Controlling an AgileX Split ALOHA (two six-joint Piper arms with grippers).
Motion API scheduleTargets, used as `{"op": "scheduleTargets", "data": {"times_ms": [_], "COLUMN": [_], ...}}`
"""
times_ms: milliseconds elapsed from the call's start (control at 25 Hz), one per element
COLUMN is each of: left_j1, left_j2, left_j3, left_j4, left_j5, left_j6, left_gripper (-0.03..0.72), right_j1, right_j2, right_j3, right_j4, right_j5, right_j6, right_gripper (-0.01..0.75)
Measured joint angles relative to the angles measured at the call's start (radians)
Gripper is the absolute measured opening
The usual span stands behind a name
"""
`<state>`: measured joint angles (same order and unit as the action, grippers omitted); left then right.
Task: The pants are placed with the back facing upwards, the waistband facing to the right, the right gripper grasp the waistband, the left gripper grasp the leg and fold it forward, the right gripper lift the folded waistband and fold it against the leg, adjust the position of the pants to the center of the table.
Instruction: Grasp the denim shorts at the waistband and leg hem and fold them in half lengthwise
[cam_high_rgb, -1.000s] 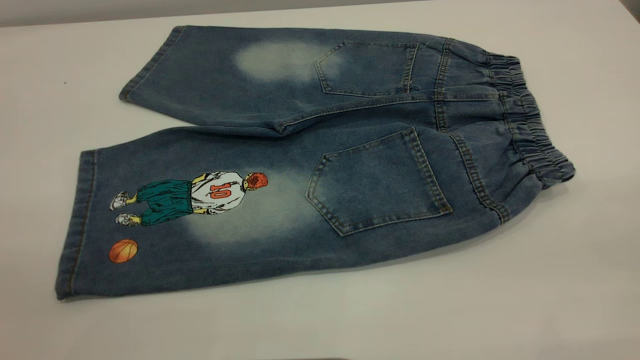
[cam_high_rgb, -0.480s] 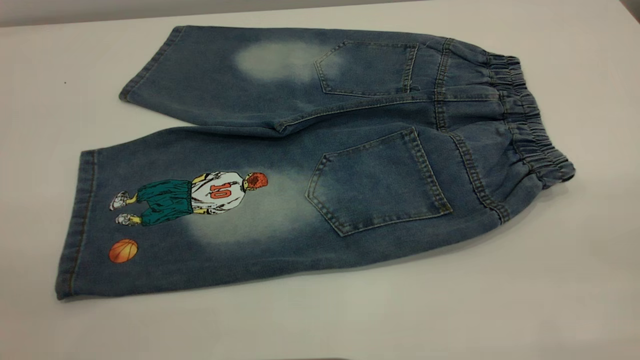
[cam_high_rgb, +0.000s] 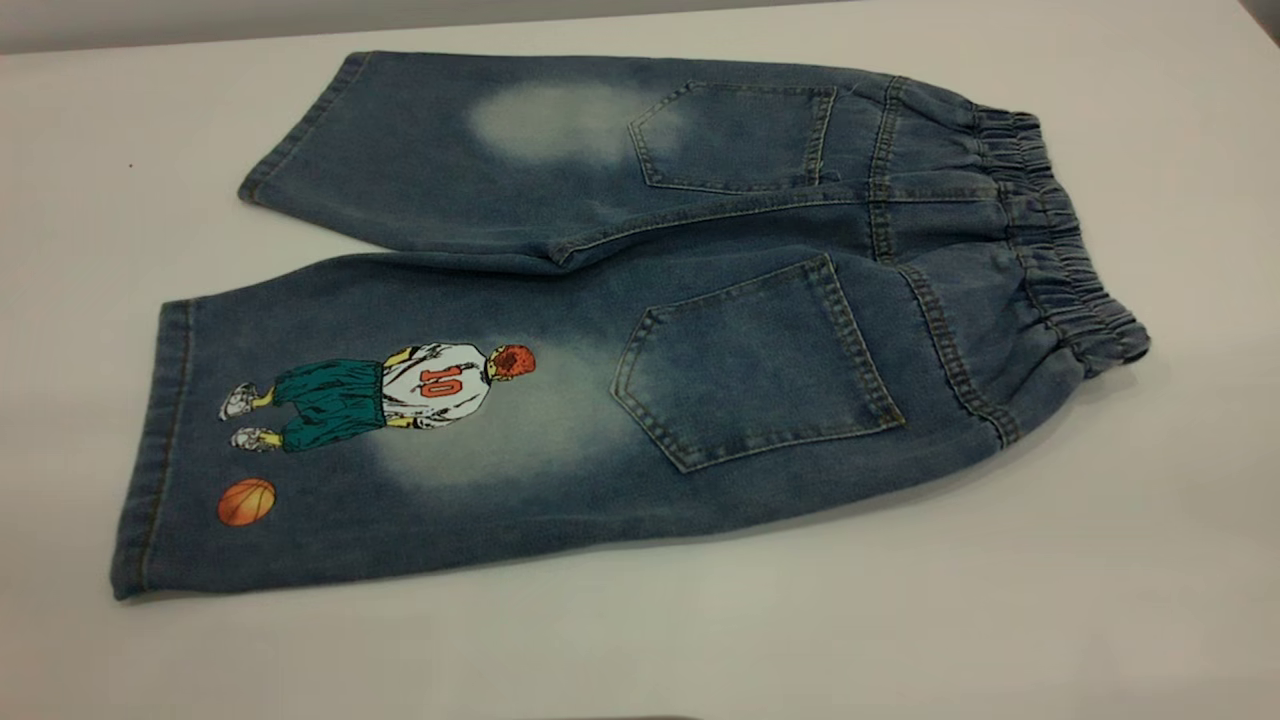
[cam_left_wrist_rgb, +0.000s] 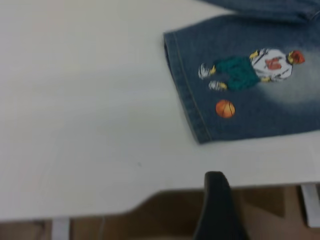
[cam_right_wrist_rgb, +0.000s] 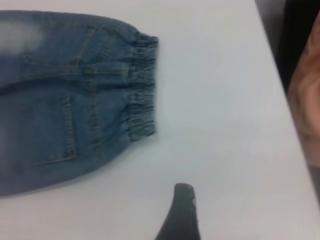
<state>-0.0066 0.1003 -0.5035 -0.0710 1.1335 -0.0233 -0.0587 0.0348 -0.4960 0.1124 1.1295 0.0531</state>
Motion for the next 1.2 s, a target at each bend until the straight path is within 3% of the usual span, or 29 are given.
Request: {"op": "scheduleTargets", "data": {"times_ms": [280,480,680,840,1200], "left_j1": [0.0,0.0,0.0,0.0,0.0], "left_j2": [0.367,0.644,0.87,1.006,1.203], "left_j3": [-0.039,-0.042,-0.042,-0.042,-0.043], "left_j4": [-0.017,-0.073,-0.114,-0.198,-0.394], "left_j5": [-0.203,-0.398,-0.601,-0.722,-0.788], "left_j6": [-0.036,-0.034,0.007,0.091,0.338], "left_gripper": [0.442,0.442,0.442,0.442,0.442], "right_j1": [0.0,0.0,0.0,0.0,0.0], "right_j2": [0.281,0.575,0.857,1.093,1.564], "right_j3": [-0.067,-0.067,-0.067,-0.068,-0.074], "right_j4": [0.093,0.235,0.452,0.692,1.198], "right_j5": [-0.098,-0.249,-0.396,-0.423,-0.51], "right_j6": [-0.074,-0.15,-0.304,-0.498,-0.94], "right_gripper": [0.57,0.57,0.57,0.57,0.57]}}
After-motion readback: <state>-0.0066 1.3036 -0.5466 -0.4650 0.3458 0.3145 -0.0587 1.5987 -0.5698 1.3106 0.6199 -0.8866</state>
